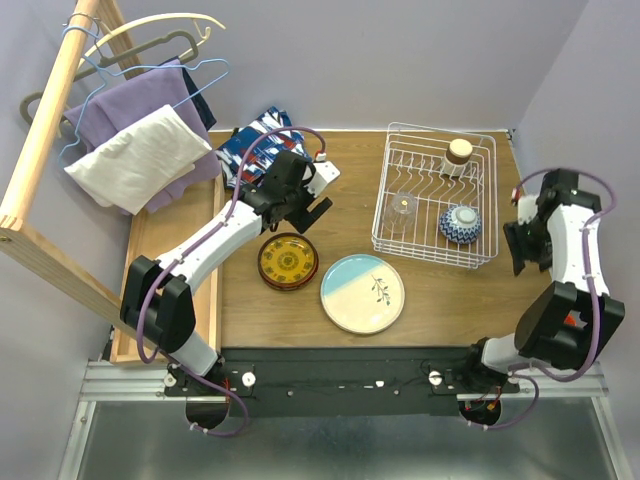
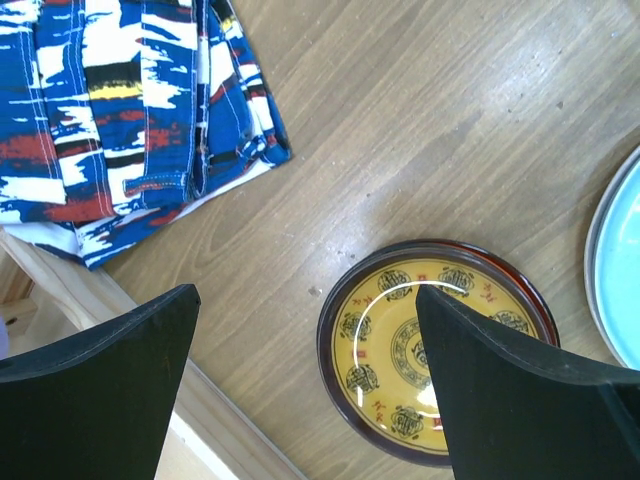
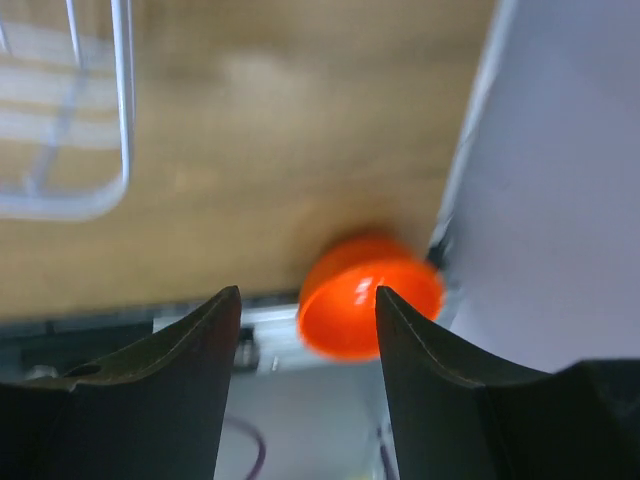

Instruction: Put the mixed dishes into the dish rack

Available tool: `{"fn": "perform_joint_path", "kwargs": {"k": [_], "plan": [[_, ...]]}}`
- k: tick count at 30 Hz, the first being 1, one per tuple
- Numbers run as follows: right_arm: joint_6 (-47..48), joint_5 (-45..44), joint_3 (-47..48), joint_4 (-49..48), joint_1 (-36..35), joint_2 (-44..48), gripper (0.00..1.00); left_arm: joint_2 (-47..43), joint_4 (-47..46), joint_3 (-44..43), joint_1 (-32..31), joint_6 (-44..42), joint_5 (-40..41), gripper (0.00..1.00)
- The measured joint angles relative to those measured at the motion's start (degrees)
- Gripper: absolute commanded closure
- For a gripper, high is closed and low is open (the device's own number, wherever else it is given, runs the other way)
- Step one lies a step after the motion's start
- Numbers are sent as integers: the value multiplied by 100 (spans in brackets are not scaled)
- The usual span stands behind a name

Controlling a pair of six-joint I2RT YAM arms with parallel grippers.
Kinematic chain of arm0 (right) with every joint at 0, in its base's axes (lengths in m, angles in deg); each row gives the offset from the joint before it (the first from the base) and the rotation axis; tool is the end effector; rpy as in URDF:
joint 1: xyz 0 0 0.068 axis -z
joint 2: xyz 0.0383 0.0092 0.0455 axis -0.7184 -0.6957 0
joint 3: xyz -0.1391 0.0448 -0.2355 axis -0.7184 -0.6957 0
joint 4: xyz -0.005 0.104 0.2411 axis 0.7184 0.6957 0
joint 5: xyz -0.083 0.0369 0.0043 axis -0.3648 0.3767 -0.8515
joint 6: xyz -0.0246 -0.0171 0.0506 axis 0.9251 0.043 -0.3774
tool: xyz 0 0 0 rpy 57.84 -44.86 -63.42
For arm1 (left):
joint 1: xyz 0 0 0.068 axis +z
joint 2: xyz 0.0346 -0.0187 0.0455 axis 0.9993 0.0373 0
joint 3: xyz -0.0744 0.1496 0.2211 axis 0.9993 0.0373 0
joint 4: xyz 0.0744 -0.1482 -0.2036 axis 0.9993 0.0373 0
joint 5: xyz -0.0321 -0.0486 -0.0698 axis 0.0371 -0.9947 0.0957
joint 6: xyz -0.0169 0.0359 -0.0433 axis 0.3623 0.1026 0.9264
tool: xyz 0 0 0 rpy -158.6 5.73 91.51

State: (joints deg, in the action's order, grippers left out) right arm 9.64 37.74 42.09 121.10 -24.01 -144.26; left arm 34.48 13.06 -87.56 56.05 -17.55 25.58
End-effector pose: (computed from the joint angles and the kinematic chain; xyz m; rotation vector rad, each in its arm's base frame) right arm 0.2484 -0.1049 0.2933 -0.1057 2.9290 -0.3061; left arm 0.3042 -0.1851 0.2987 0.9595 2.1398 -0.0326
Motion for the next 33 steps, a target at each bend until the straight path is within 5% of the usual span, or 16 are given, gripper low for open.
{"fn": "perform_joint_path", "kwargs": {"k": [8, 29, 33], "plan": [[2, -750, -1458, 575, 20, 575, 40, 9, -173, 7, 0, 4, -101, 1], [280, -1187, -2275, 374, 894, -59, 57, 13, -385, 269, 11, 201, -227, 1], [282, -1141, -2299, 203, 896, -424, 72, 81, -387, 210, 22, 229, -291, 1]]}}
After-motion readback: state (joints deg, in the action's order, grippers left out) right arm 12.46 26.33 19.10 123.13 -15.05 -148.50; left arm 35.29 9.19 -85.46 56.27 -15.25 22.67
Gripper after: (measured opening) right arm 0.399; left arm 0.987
